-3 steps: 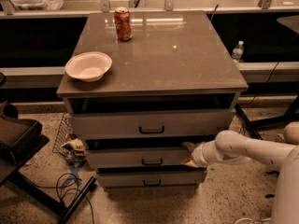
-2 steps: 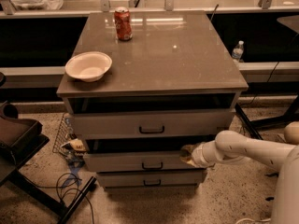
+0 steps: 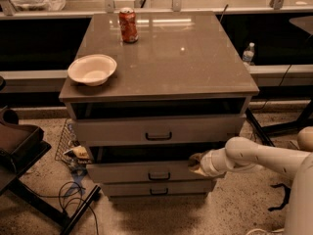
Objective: Open middle drawer
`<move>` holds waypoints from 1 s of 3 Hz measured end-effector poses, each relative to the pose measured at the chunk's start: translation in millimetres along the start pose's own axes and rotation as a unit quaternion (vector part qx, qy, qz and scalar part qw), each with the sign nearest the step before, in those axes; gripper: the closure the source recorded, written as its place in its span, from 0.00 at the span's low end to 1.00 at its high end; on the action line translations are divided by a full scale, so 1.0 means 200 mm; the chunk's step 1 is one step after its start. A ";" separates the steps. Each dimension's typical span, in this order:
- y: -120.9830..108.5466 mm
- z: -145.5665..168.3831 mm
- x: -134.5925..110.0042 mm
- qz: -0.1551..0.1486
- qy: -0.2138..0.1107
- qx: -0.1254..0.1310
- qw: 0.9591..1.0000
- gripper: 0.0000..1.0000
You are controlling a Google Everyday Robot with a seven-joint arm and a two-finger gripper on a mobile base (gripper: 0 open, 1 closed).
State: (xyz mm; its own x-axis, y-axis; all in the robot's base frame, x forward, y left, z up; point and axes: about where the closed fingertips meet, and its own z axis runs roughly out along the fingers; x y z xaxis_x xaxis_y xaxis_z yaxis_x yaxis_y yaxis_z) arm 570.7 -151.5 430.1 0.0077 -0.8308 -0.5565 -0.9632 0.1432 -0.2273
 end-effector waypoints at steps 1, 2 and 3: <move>0.00 0.00 0.00 0.000 0.000 0.000 1.000 1.00; 0.00 0.00 0.00 0.000 0.000 0.000 1.000 1.00; 0.00 0.00 0.00 0.000 0.000 0.000 1.000 1.00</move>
Offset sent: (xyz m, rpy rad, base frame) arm -0.1621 -0.0720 0.0557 0.0361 0.0992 -0.1700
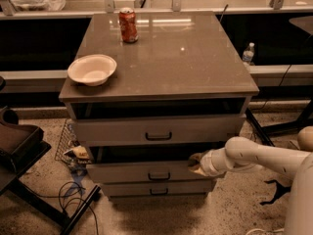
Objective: Open middle drawer
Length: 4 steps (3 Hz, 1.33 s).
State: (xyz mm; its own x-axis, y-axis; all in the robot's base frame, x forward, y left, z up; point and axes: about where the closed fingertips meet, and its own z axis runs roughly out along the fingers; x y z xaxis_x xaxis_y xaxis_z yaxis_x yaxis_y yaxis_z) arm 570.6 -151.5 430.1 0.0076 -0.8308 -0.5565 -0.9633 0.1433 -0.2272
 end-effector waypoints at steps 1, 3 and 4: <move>0.00 0.00 0.00 0.000 0.000 0.000 1.000 1.00; 0.00 0.00 0.00 0.000 0.000 -0.001 1.000 0.82; 0.00 0.00 0.00 0.000 0.000 -0.001 1.000 0.59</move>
Offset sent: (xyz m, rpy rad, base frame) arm -0.2749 -0.0569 0.1115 0.2432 0.0231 0.4542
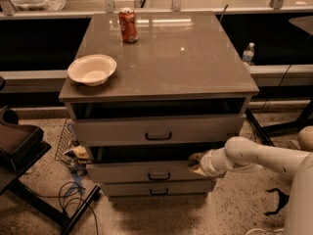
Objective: Open middle drawer
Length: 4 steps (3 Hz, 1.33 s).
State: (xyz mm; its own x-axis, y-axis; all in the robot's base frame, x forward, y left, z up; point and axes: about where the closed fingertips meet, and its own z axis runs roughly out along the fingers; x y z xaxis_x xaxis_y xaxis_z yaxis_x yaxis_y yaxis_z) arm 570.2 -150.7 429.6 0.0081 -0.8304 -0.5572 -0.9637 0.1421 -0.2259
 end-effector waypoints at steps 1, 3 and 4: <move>0.00 0.00 0.00 0.000 0.000 -0.001 1.000 0.28; 0.01 0.02 -0.01 0.000 -0.002 -0.003 1.000 0.34; 0.02 0.03 -0.01 -0.001 -0.002 -0.005 1.000 0.58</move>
Offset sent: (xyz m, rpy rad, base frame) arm 0.0000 0.0001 0.0000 0.0000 0.0001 0.0001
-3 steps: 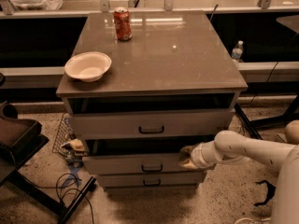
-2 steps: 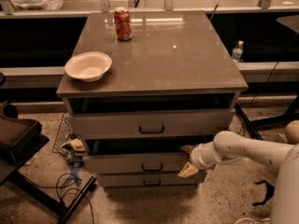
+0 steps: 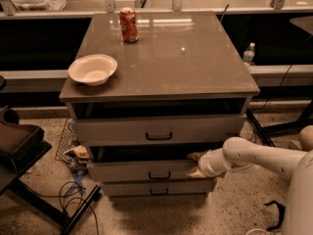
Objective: Open middle drawer
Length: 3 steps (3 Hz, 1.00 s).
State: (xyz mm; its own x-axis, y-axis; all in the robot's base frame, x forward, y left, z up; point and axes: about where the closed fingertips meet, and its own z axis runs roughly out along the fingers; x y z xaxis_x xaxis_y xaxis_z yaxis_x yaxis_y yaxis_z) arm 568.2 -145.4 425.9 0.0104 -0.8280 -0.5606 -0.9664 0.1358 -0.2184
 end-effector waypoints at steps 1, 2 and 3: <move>0.01 0.01 0.00 0.000 -0.001 -0.002 1.000 0.82; 0.01 0.01 -0.01 0.000 -0.001 -0.002 1.000 1.00; 0.00 0.00 -0.02 0.000 -0.001 -0.002 1.000 1.00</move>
Offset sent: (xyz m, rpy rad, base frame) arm -0.0006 0.0018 -0.0012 0.0013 0.0023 0.0026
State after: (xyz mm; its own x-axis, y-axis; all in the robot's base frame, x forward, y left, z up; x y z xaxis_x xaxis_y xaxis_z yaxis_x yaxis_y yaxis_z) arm 567.2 -143.0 428.1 0.0114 -0.8270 -0.5620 -0.9675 0.1327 -0.2150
